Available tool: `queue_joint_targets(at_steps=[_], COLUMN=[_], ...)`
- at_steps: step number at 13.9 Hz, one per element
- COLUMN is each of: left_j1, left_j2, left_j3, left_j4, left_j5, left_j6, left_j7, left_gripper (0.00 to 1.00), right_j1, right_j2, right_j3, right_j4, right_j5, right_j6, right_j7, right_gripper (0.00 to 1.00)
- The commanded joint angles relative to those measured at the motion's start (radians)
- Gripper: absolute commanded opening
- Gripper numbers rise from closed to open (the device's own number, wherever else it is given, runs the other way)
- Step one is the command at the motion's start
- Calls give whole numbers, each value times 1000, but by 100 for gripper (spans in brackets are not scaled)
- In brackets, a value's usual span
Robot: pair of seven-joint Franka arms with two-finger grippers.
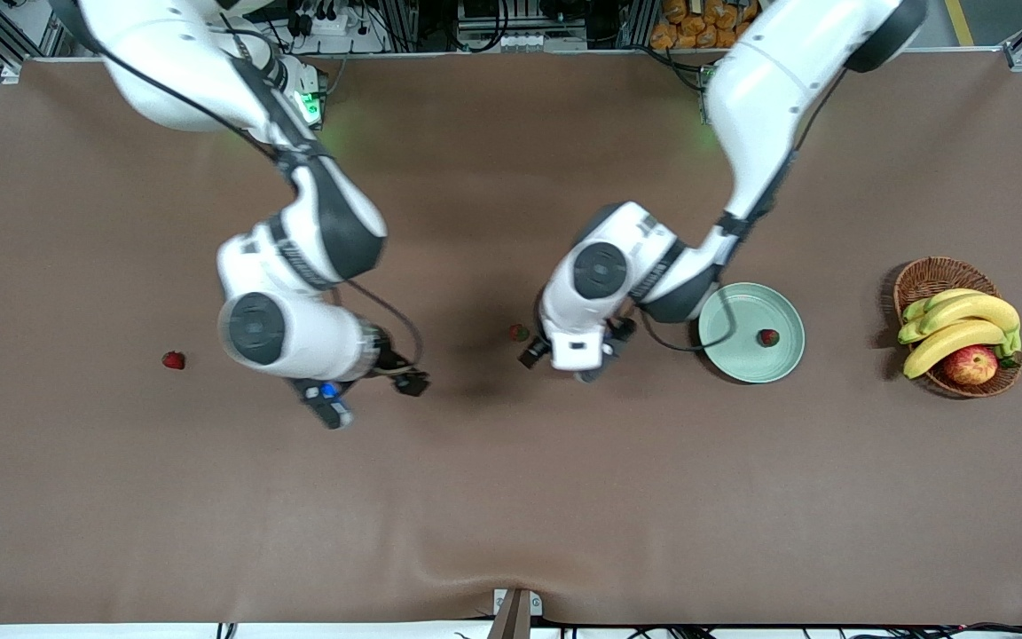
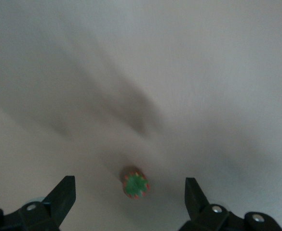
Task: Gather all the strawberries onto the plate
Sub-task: 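Reach the right gripper to the third strawberry while the left gripper holds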
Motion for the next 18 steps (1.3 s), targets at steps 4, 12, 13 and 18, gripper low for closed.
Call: queue_joint_targets(at_steps=[4, 12, 13, 18], left_j1=[-143, -158, -158, -164], left_j2=[76, 108, 110, 113], left_j3=[107, 110, 110, 110], left_j4=[53, 56, 56, 57], left_j5=[-1, 5, 5, 7], left_j6=[50, 54, 54, 56], left_j7=[-110, -108, -105, -93], left_gripper=[100, 100, 92, 31], right_j1=[-201, -343, -344, -347], right_j2=[-84, -162, -164, -152], right_j3=[10, -126, -158, -212], right_j4=[-31, -322, -377, -559], right_j5=[-58, -172, -177, -192], right_j6=[-193, 53, 129, 386], right_j7=[-360, -882, -926, -1017], right_gripper=[100, 100, 100, 100])
